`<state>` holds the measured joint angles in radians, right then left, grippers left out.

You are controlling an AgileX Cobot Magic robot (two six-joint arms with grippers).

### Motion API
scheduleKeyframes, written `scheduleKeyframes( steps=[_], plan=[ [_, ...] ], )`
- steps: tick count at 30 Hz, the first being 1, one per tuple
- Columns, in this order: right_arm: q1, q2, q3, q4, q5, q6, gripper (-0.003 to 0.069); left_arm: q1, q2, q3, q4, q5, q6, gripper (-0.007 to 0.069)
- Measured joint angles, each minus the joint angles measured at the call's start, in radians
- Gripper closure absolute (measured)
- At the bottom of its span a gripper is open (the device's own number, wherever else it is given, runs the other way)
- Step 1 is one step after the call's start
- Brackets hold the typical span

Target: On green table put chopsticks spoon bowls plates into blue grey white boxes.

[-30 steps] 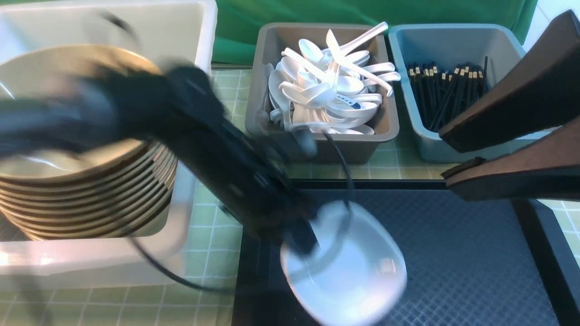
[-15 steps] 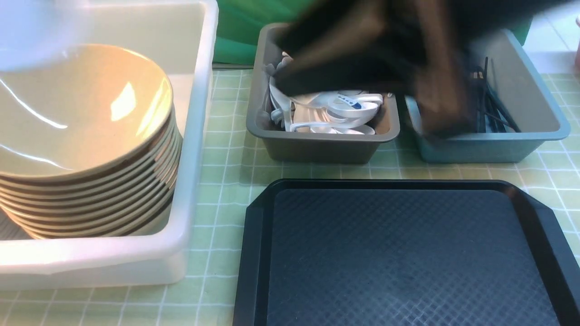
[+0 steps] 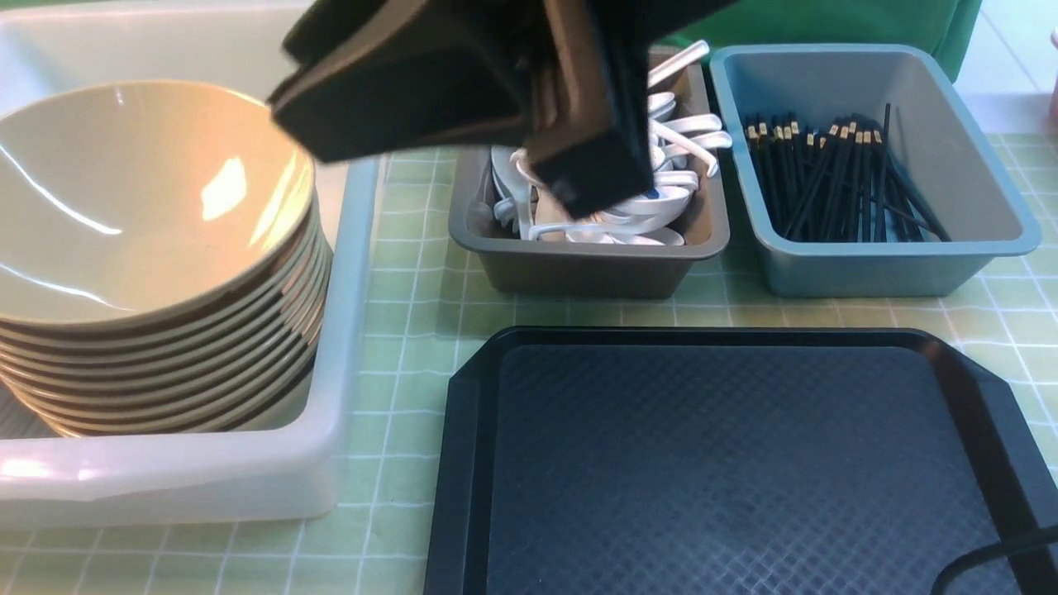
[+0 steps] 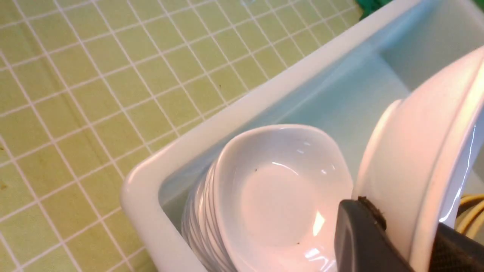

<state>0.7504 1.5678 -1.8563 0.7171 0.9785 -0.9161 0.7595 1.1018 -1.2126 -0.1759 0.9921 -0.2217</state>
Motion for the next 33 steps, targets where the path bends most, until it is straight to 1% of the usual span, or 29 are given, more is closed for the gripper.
scheduleKeyframes(
  steps=[6, 11, 16, 24, 29, 30, 33],
  plan=[
    [0.020, 0.001, 0.003, 0.001, 0.000, -0.002, 0.0424, 0.016, 0.100, 0.000, -0.009, -0.008, 0.046, 0.0610],
    [0.020, 0.001, 0.003, 0.001, 0.000, -0.002, 0.0424, 0.021, 0.124, 0.000, -0.009, -0.014, 0.049, 0.0610],
    [0.020, 0.001, 0.003, 0.001, 0.000, -0.002, 0.0424, 0.021, 0.180, 0.000, 0.000, 0.017, 0.050, 0.0610],
    [0.020, 0.001, 0.003, 0.001, 0.000, -0.003, 0.0424, 0.021, 0.222, 0.000, -0.039, 0.058, 0.046, 0.0602],
    [0.020, 0.001, 0.003, 0.001, 0.012, -0.003, 0.0424, 0.021, 0.223, 0.000, -0.040, 0.061, 0.007, 0.0517],
    [0.020, 0.001, 0.003, 0.001, 0.012, -0.003, 0.0424, 0.021, 0.223, 0.000, -0.040, 0.061, 0.004, 0.0517],
    [0.020, 0.001, 0.003, 0.001, 0.023, 0.005, 0.0424, 0.021, 0.223, 0.000, -0.030, 0.061, -0.041, 0.0423]
  ],
)
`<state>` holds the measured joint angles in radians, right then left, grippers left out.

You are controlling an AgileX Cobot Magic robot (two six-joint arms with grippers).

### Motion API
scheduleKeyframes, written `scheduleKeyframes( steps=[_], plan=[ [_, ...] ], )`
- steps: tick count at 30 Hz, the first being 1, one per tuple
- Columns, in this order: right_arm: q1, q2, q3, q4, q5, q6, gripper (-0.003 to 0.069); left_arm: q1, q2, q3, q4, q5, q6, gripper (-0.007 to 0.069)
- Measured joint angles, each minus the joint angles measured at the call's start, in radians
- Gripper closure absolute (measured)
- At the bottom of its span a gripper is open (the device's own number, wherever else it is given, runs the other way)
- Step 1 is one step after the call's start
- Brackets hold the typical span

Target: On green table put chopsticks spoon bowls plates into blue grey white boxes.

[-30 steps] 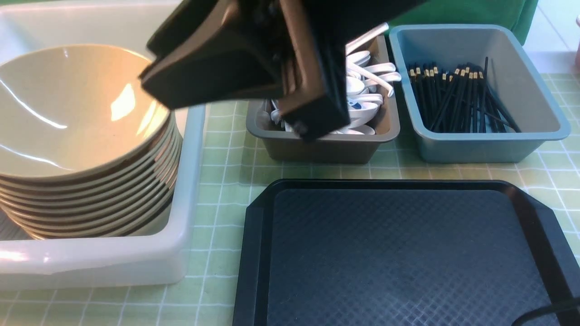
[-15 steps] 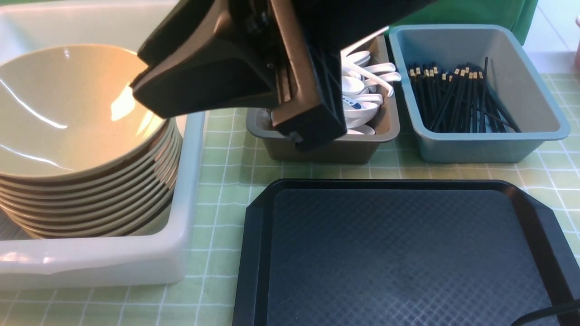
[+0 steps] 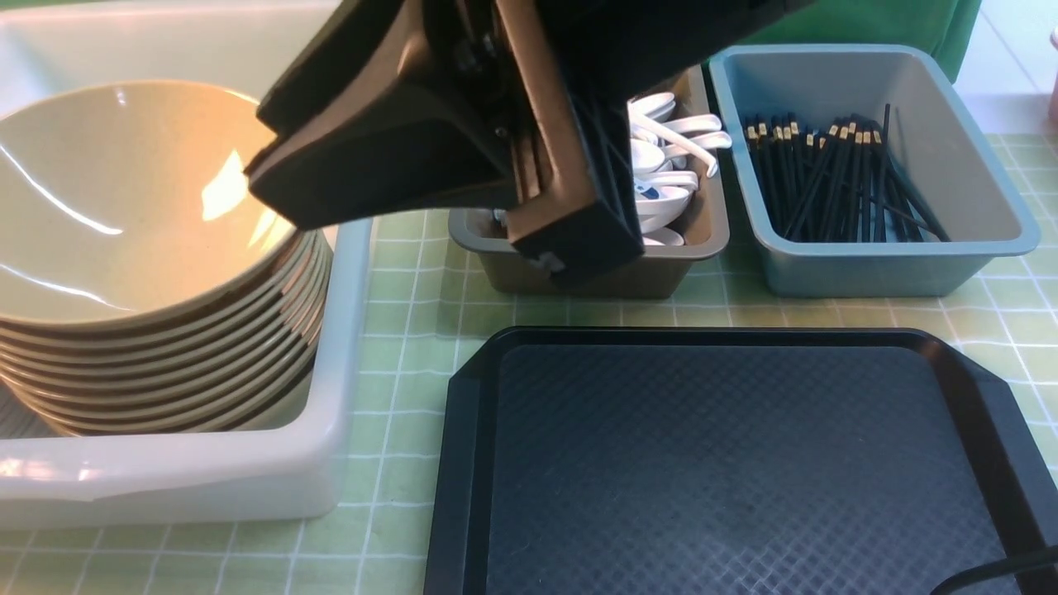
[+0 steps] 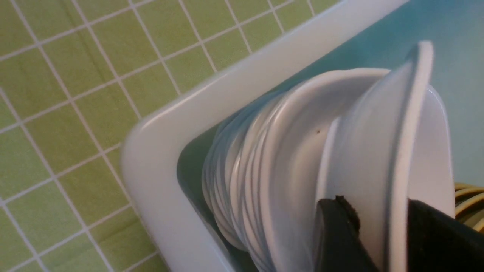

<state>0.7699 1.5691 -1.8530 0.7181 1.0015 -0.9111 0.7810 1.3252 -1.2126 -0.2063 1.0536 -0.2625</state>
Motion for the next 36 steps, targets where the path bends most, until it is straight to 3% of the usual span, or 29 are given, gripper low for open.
scheduleKeyframes(
  steps=[10, 13, 19, 23, 26, 29, 32, 36],
  plan=[
    [0.000, 0.000, 0.000, -0.044, 0.030, 0.046, 0.0424, -0.031, -0.031, 0.000, 0.130, -0.008, -0.093, 0.0057],
    [0.000, 0.000, 0.000, -0.102, 0.029, 0.088, 0.0424, -0.078, -0.059, 0.000, 0.133, -0.008, -0.056, 0.0020],
    [-0.061, -0.001, 0.000, -0.326, 0.045, 0.338, 0.0424, -0.367, -0.196, 0.000, 0.044, -0.015, 0.147, 0.0020],
    [-0.169, -0.021, 0.012, -0.488, 0.052, 0.543, 0.0424, -0.586, -0.236, 0.000, -0.036, -0.046, 0.308, 0.0103],
    [-0.218, -0.051, 0.045, -0.550, 0.051, 0.608, 0.0424, -0.695, -0.237, 0.000, -0.064, -0.065, 0.362, 0.0177],
    [-0.264, -0.174, 0.195, -0.593, 0.015, 0.654, 0.0424, -0.839, -0.237, 0.000, -0.072, -0.082, 0.386, 0.0364],
    [-0.265, -0.327, 0.379, -0.630, -0.071, 0.700, 0.0424, -0.901, -0.240, 0.000, -0.065, -0.073, 0.374, 0.0530],
    [-0.266, -0.588, 0.705, -0.754, -0.251, 0.806, 0.0424, -0.930, -0.299, 0.008, -0.039, -0.025, 0.320, 0.0623]
  ],
)
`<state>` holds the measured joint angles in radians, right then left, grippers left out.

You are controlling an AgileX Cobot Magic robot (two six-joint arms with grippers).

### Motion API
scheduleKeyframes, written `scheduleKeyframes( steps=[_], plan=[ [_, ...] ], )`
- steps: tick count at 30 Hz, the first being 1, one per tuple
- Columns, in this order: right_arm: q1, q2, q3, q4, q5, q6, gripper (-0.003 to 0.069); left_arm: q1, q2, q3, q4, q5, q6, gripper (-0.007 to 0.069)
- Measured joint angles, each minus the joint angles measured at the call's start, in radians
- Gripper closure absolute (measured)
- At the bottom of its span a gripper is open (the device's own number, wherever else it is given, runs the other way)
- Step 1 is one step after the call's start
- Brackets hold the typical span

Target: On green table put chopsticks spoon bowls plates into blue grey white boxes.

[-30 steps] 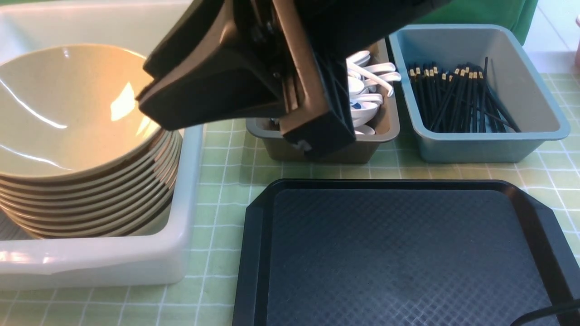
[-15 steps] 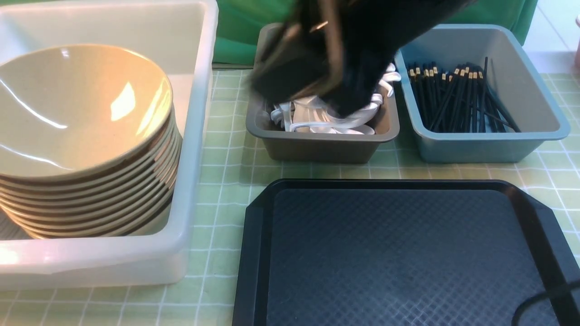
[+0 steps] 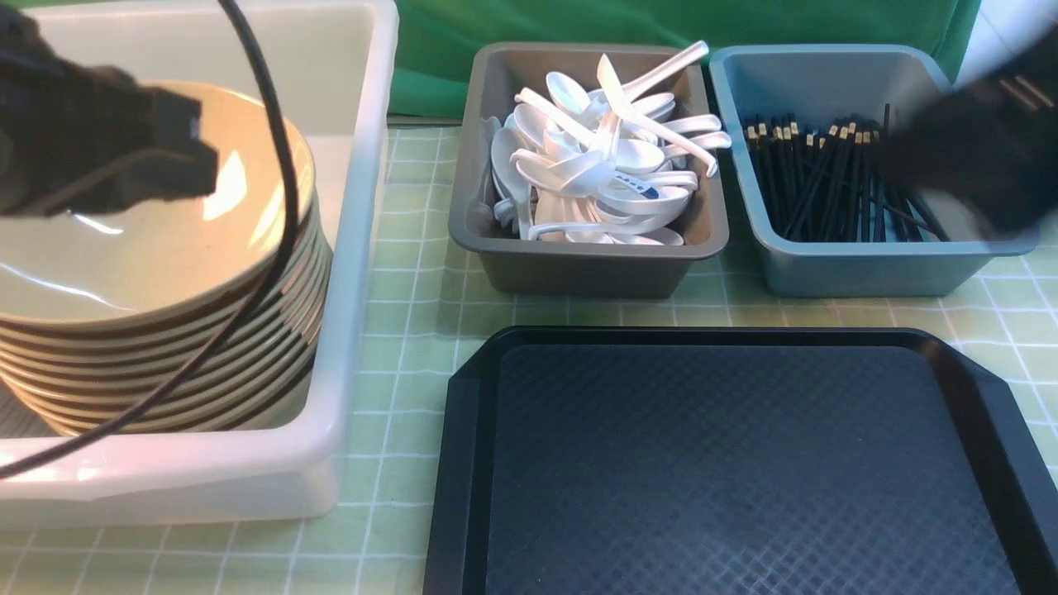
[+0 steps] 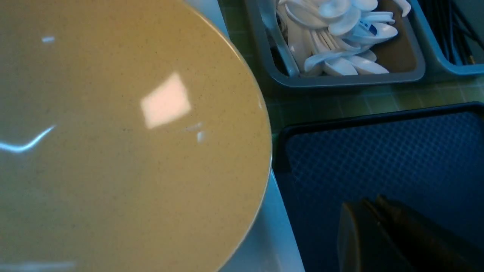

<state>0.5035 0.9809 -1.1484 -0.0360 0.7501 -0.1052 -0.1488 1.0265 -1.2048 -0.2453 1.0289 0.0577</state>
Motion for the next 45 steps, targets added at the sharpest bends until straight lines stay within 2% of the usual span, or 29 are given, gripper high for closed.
scheduleKeyframes(
  steps=[4, 8, 11, 14, 15, 18, 19, 22, 25, 40, 43, 45],
  plan=[
    [-0.001, -0.195, 0.267, -0.081, -0.135, 0.050, 0.0424, 0.000, -0.123, 0.046, 0.008, 0.005, -0.049, 0.0626],
    [-0.001, -0.484, 0.644, -0.102, -0.325, 0.092, 0.0424, -0.001, -0.392, 0.208, -0.010, 0.013, -0.080, 0.0627],
    [-0.001, -0.590, 0.764, -0.103, -0.404, 0.105, 0.0424, -0.001, -0.502, 0.312, -0.040, 0.009, -0.090, 0.0627],
    [-0.001, -0.698, 0.870, -0.107, -0.475, 0.180, 0.0428, -0.001, -0.676, 0.486, -0.142, -0.039, -0.104, 0.0627],
    [-0.001, -0.706, 0.875, -0.107, -0.476, 0.191, 0.0429, -0.001, -0.693, 0.494, -0.148, -0.042, -0.104, 0.0627],
    [-0.001, -0.749, 0.890, -0.107, -0.485, 0.239, 0.0507, -0.001, -0.841, 0.633, -0.233, -0.118, -0.104, 0.0627],
    [-0.001, -0.749, 0.890, -0.107, -0.485, 0.239, 0.0507, -0.001, -0.848, 0.633, -0.236, -0.123, -0.104, 0.0627],
    [-0.001, -0.752, 0.890, -0.107, -0.489, 0.243, 0.0598, -0.001, -0.929, 0.688, -0.264, -0.197, -0.104, 0.0627],
    [-0.001, -0.752, 0.890, -0.107, -0.483, 0.243, 0.0630, -0.001, -0.975, 0.703, -0.272, -0.227, -0.106, 0.0627],
    [-0.001, -0.752, 0.898, -0.107, -0.463, 0.245, 0.0632, -0.001, -1.000, 0.707, -0.278, -0.238, -0.100, 0.0627],
    [-0.001, -0.752, 0.898, -0.107, -0.463, 0.245, 0.0632, -0.001, -1.000, 0.727, -0.199, -0.305, -0.003, 0.0627],
    [-0.001, -0.752, 0.898, -0.107, -0.463, 0.245, 0.0632, -0.001, -1.001, 0.773, -0.129, -0.423, 0.060, 0.0627]
  ],
)
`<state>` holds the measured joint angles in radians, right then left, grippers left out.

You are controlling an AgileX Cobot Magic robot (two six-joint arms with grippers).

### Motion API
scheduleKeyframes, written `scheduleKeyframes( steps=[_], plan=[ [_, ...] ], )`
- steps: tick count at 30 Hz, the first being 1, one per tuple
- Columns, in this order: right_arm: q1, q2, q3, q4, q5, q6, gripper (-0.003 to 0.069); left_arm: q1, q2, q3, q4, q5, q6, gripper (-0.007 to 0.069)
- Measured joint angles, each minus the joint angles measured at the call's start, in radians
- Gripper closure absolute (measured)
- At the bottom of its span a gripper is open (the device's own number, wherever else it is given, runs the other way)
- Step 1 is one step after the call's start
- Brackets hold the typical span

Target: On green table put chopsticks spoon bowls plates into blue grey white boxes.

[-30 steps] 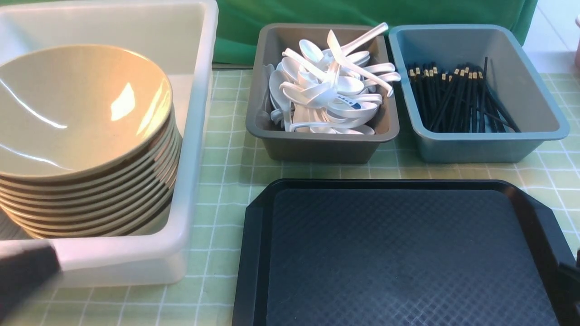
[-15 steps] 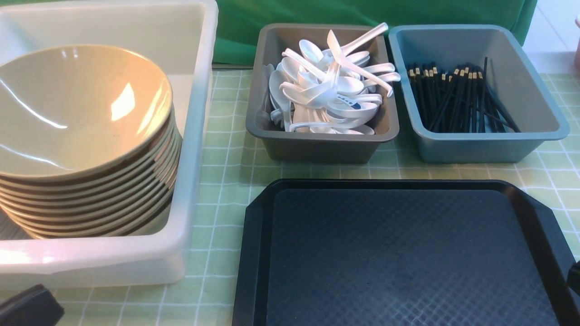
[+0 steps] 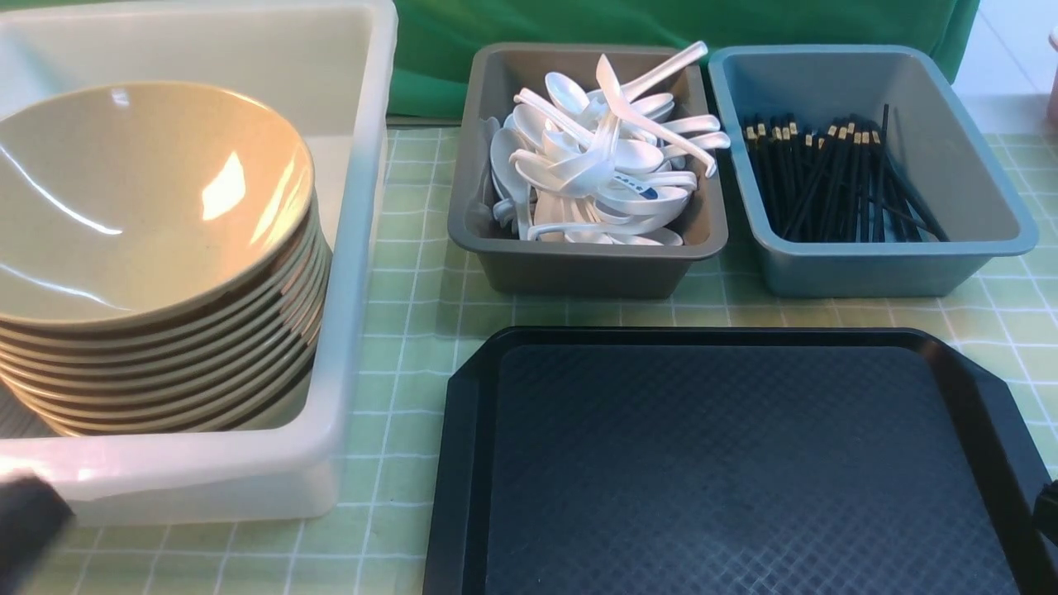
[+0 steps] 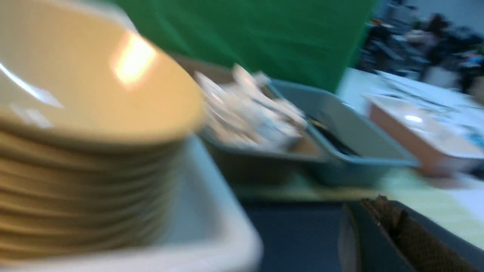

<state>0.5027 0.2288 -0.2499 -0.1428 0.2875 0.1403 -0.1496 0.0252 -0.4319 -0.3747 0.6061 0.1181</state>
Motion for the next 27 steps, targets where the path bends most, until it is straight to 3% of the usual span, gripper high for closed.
scheduleKeyframes(
  steps=[6, 13, 17, 23, 27],
  plan=[
    [0.000, 0.000, 0.000, 0.000, 0.000, 0.000, 0.0632, 0.000, -0.011, 0.205, 0.153, -0.283, -0.047, 0.0627],
    [0.000, 0.000, 0.000, 0.000, 0.000, 0.000, 0.0630, 0.001, -0.036, 0.396, 0.483, -0.351, -0.365, 0.0627],
    [0.000, 0.000, 0.000, 0.000, 0.000, 0.000, 0.0625, 0.038, -0.038, 0.455, 0.503, -0.309, -0.421, 0.0627],
    [0.000, 0.000, 0.000, 0.000, 0.002, 0.000, 0.0621, 0.126, -0.038, 0.458, 0.501, -0.284, -0.427, 0.0627],
    [0.000, 0.000, 0.000, 0.000, 0.002, 0.000, 0.0619, 0.134, -0.038, 0.458, 0.500, -0.283, -0.430, 0.0627]
  ],
)
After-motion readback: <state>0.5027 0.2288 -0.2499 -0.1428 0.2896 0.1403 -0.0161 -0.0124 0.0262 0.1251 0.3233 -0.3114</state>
